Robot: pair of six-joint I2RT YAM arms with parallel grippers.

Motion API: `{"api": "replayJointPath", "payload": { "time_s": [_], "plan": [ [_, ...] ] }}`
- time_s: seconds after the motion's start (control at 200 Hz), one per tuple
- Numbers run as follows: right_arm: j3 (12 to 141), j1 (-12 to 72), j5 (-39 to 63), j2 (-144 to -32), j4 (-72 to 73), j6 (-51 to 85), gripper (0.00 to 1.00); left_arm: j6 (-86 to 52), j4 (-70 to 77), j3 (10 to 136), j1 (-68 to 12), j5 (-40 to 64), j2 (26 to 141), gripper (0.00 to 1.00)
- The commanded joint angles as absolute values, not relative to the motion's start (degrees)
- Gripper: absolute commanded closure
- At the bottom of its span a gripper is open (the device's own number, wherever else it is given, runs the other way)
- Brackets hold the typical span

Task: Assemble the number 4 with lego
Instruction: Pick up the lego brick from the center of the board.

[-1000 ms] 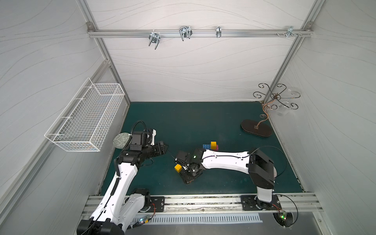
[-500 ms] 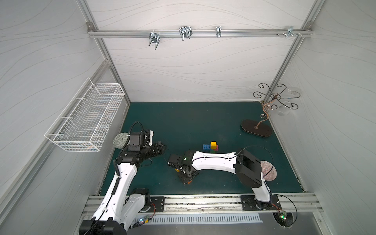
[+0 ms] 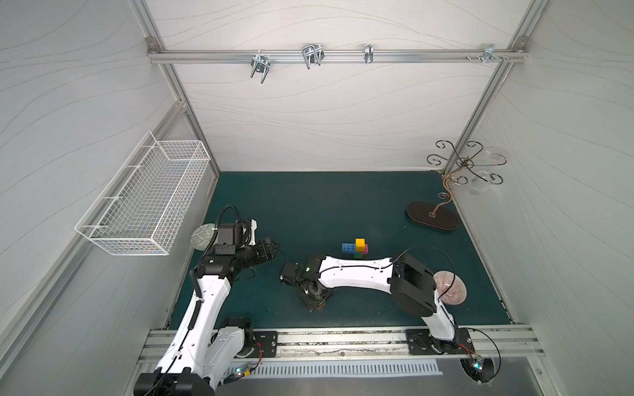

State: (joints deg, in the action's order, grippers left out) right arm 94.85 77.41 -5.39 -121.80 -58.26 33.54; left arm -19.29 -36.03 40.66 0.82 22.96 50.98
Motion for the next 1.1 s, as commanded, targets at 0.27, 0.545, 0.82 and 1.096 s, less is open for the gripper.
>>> {"api": "replayJointPath", "payload": {
  "time_s": [0.27,0.545,0.82,1.096],
  "plan": [
    [96.6,78.0,-6.0,-123.0,-61.5,33.2,0.67,-19.6,-34.8,41.1,1.3,23.0,50.1,0.27],
    [91.8,76.4,-7.6,-114.2,-61.6,36.9,0.72,-19.1,-33.9,41.1,1.3,24.8,50.7,0.27],
    [88.1,69.9,-4.2,-103.3,-64.7,40.9,0.73,-16.8,-31.9,42.1,-3.1,26.3,51.4,0.26],
    [96.6,58.0,-5.1,-102.0,-73.8,38.4,0.74,-12.6,-30.4,46.3,-11.1,25.5,55.5,0.26]
  ]
}}
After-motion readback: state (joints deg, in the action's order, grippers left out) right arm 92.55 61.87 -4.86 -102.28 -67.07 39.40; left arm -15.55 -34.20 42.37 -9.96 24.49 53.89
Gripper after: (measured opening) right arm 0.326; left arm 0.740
